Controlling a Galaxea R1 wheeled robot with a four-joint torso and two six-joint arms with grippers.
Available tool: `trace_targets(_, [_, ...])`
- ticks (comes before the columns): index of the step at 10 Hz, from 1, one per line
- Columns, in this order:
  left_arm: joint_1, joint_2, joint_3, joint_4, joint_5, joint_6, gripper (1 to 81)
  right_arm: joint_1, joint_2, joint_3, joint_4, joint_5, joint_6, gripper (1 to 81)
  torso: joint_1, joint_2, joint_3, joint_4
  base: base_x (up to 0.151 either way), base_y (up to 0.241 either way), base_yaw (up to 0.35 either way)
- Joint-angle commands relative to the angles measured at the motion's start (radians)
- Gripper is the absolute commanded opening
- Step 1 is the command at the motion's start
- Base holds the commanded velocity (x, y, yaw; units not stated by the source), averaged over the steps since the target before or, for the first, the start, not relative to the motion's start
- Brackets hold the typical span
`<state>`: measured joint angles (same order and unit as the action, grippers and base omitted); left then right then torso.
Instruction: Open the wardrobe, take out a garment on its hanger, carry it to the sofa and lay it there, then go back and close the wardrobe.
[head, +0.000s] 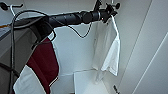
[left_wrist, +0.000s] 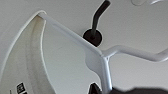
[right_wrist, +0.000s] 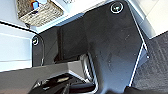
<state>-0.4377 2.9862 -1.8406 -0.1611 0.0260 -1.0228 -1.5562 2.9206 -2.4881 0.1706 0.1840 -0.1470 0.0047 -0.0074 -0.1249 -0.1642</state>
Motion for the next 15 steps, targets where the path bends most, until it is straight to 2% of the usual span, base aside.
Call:
trace_targets(1, [-0.220,-0.019,0.003,0.038,-0.006,0.020,1.0,0.029,-0.010,0.017,-0.005,-0.057,-0.002,81.1,0.000,0.000,0.000,0.080,0.000,0.000,0.000])
trace_targets(3, [-0.221,-0.028,0.011,0.051,0.034,0.020,1.0,0.030,-0.010,0.022,-0.008,-0.055,-0.005,81.1,0.000,0.000,0.000,0.118,0.000,0.000,0.000])
trace_targets(4, [-0.220,-0.028,0.011,0.058,0.041,0.020,1.0,0.031,-0.012,0.023,-0.007,-0.054,-0.005,81.1,0.000,0.000,0.000,0.049,0.000,0.000,0.000])
trace_targets(5, [-0.217,-0.028,0.011,0.066,0.060,0.020,1.0,0.032,-0.012,0.023,-0.007,-0.052,-0.005,81.1,0.000,0.000,0.000,0.083,0.000,0.000,0.000])
trace_targets(6, [-0.209,-0.028,0.015,0.074,0.075,0.021,1.0,0.035,-0.010,0.025,-0.007,-0.052,-0.005,81.1,0.000,0.000,0.000,0.106,0.000,0.000,0.000])
trace_targets(7, [-0.192,-0.036,0.037,0.087,0.075,0.021,1.0,0.035,-0.009,0.026,-0.007,-0.051,-0.005,81.1,0.000,0.000,0.000,0.119,0.000,0.000,0.000])
trace_targets(11, [-0.141,-0.067,0.118,0.130,0.068,0.021,1.0,0.037,-0.005,0.026,-0.007,-0.049,-0.005,81.1,0.000,0.000,0.000,0.119,0.000,0.000,0.000])
trace_targets(15, [-0.128,-0.076,0.138,0.130,0.065,0.021,1.0,0.035,-0.005,0.026,-0.007,-0.049,-0.005,81.1,0.000,0.001,-0.001,0.119,-0.075,0.000,0.000])
